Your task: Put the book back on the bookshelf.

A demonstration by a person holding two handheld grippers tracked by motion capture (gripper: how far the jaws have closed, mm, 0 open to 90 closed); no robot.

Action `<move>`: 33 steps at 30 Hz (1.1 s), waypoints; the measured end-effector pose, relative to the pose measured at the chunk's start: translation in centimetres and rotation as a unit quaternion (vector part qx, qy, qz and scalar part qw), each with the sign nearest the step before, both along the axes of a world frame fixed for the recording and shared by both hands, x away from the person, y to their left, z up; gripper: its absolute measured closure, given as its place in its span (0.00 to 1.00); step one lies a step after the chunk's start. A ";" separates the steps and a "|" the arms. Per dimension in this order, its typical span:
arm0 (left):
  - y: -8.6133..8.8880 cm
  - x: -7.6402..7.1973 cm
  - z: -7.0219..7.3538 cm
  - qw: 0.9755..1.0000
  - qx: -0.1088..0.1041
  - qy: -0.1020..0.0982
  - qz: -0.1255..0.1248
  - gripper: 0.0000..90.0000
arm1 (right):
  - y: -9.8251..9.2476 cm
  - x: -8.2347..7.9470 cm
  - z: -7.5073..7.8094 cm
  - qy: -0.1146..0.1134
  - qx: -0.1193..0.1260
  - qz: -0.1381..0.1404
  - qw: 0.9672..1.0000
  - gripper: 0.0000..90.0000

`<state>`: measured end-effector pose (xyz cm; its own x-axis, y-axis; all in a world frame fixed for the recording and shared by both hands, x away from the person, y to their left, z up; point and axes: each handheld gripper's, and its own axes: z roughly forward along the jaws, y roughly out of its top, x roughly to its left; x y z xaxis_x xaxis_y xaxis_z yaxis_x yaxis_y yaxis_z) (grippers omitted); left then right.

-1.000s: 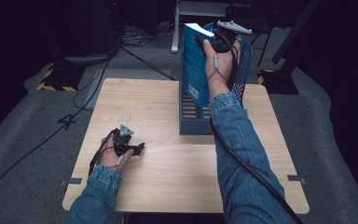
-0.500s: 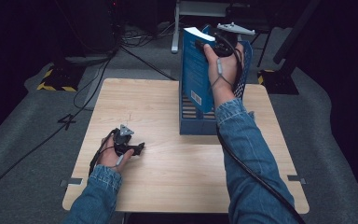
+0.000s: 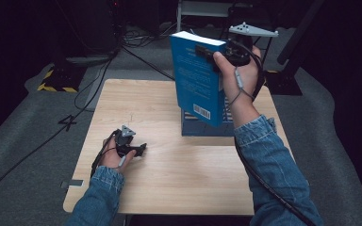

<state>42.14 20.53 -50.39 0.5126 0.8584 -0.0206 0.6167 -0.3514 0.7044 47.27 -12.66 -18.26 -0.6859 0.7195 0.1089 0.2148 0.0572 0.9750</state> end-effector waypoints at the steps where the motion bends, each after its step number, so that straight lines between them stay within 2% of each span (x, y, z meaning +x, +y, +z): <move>1: 0.0 0.0 0.0 1.000 0.000 0.000 0.000 0.27 | 0.2 0.1 0.0 0.005 0.009 0.009 1.000 0.68; 3: 0.0 0.0 0.0 1.000 0.000 -0.001 0.000 0.27 | 0.5 0.5 -0.1 0.012 0.018 0.018 1.000 0.68; 6: 0.0 0.0 0.0 1.000 0.000 0.000 0.000 0.27 | 0.1 1.9 -1.1 0.034 0.041 0.021 0.998 0.68; 8: 0.0 0.0 0.0 1.000 0.000 0.002 -0.002 0.27 | -0.3 2.8 -1.8 0.039 0.044 0.023 0.998 0.68; 11: 0.0 0.0 0.0 1.000 -0.002 0.003 -0.002 0.27 | -1.3 4.5 -2.8 0.041 0.036 0.007 0.998 0.68; 15: 0.0 0.0 0.0 1.000 -0.002 0.000 0.000 0.27 | -2.6 6.5 -3.9 0.049 0.042 -0.030 0.997 0.68; 18: 0.0 0.0 0.0 1.000 -0.002 0.000 0.000 0.27 | -3.6 7.4 -4.4 0.053 0.043 -0.045 0.997 0.68; 25: 0.0 0.0 0.0 1.000 -0.002 0.000 0.000 0.27 | -5.2 8.1 -5.0 0.056 0.042 -0.073 0.995 0.68; 30: 0.0 0.0 0.0 1.000 -0.002 0.000 0.000 0.27 | -4.1 8.1 -4.7 0.051 0.017 -0.087 0.995 0.68; 33: 0.0 0.0 0.0 1.000 -0.002 0.000 0.000 0.27 | -3.3 8.1 -4.6 0.058 0.022 -0.082 0.995 0.68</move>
<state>42.16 20.49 -50.40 0.5120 0.8587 -0.0239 0.6170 -0.3482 0.7058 55.40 -15.95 -22.85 -0.5413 0.8130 0.2143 0.3283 -0.0302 0.9441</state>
